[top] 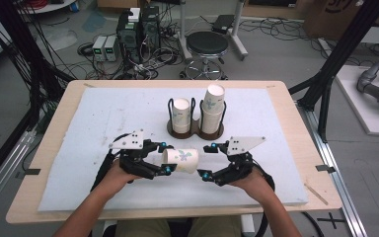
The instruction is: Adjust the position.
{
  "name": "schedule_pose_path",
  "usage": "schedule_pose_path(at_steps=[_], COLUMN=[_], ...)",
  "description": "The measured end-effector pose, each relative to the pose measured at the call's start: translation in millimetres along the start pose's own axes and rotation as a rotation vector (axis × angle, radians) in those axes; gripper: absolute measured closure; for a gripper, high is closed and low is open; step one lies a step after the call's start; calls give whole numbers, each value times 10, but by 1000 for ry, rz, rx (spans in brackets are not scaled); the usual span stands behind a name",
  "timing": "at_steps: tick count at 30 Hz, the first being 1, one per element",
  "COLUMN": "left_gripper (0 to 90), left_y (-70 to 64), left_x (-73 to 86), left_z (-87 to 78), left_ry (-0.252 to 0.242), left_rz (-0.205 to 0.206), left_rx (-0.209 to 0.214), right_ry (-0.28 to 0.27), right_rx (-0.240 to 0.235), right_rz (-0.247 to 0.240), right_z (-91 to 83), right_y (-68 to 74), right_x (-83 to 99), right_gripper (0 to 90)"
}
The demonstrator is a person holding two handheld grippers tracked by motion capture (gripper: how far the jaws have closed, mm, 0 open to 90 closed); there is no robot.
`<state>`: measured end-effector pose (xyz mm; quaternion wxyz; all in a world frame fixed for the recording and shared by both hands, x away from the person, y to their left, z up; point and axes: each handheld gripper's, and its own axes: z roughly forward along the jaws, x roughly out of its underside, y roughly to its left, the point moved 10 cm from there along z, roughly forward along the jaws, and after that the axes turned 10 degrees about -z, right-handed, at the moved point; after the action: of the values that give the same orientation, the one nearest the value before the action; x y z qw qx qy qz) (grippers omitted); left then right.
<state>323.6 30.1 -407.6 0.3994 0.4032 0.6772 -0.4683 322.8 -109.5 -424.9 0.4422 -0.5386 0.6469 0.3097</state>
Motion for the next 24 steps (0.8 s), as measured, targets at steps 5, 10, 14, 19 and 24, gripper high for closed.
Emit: schedule_pose_path(at_steps=[5, 10, 14, 19, 24], left_gripper=[364, 364, 364, 365, 365], left_y=[2, -27, -67, -104, -148], left_x=[32, 27, 12, 5, -16], left_z=[3, 12, 17, 13, 20], left_ry=[2, -7, -22, -27, -41], left_rz=[0, 9, 15, 22, 24], left_rx=[-5, 11, 32, 55, 78], right_ry=[-44, -38, -40, -46, -62], right_rx=[-2, -24, -39, -52, -71], right_rz=[28, 32, 25, 24, 20], right_z=[34, 73, 104, 131, 157], right_y=[13, 48, 78, 101, 126], right_x=[85, 122, 106, 90, 56], right_gripper=[204, 204, 204, 205, 205])
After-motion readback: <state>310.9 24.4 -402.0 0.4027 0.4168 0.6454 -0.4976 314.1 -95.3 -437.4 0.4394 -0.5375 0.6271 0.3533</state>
